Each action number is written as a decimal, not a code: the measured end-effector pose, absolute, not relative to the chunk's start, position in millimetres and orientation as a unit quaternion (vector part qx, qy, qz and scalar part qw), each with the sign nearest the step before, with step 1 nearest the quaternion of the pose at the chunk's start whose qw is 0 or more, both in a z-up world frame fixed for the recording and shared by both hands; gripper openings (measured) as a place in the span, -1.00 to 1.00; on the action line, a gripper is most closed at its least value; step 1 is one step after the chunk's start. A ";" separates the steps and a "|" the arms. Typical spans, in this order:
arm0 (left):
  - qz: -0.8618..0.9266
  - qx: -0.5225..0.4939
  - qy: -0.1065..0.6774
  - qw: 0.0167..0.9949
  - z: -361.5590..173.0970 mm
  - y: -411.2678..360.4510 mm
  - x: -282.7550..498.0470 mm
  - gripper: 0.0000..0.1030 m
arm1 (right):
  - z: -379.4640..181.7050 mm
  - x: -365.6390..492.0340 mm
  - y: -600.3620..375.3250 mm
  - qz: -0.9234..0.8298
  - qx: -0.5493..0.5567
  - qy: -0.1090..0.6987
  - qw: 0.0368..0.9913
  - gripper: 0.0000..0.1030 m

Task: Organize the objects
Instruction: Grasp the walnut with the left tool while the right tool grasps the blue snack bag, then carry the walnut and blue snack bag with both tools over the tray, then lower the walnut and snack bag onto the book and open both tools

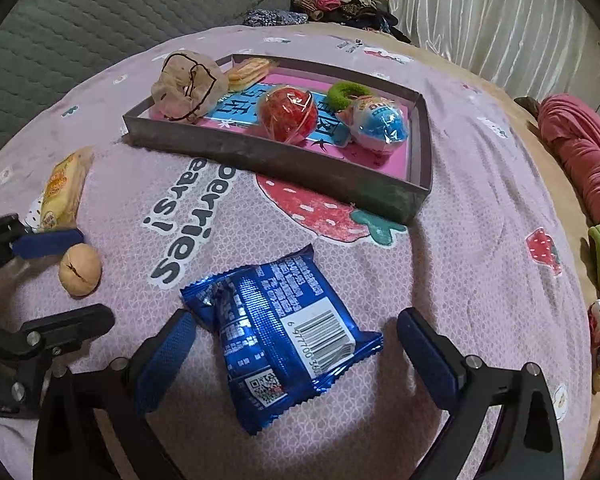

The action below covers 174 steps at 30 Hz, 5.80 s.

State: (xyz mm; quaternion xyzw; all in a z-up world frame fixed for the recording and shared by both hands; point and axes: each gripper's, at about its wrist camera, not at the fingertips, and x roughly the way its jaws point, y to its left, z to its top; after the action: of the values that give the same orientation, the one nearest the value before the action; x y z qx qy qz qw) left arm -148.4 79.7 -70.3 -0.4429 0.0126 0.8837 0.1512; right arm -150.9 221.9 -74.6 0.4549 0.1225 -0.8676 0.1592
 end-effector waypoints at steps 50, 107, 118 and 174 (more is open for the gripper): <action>0.905 -0.405 -0.001 0.133 -24.4 64.2 -132.6 -0.31 | -21.3 -125.5 211.1 -0.884 0.418 0.085 0.191 0.29; 0.939 -0.328 -0.034 0.098 88.0 40.8 -178.8 -0.30 | 117.7 -122.9 218.0 -0.941 0.286 0.007 0.183 0.29; 0.942 -0.321 -0.029 0.095 103.8 42.3 -212.3 -0.30 | 130.6 -143.0 231.7 -0.945 0.278 -0.026 0.168 0.29; 0.924 -0.376 -0.014 0.066 -25.2 37.9 -358.7 -0.31 | -25.7 -343.6 180.0 -0.917 0.370 0.026 0.149 0.29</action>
State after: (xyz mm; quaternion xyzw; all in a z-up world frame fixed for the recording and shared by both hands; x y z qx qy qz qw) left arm -358.7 37.9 -25.2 -0.3764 -0.0143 0.9240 0.0660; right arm -343.6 180.0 -25.7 0.3702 0.0260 -0.9165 0.1493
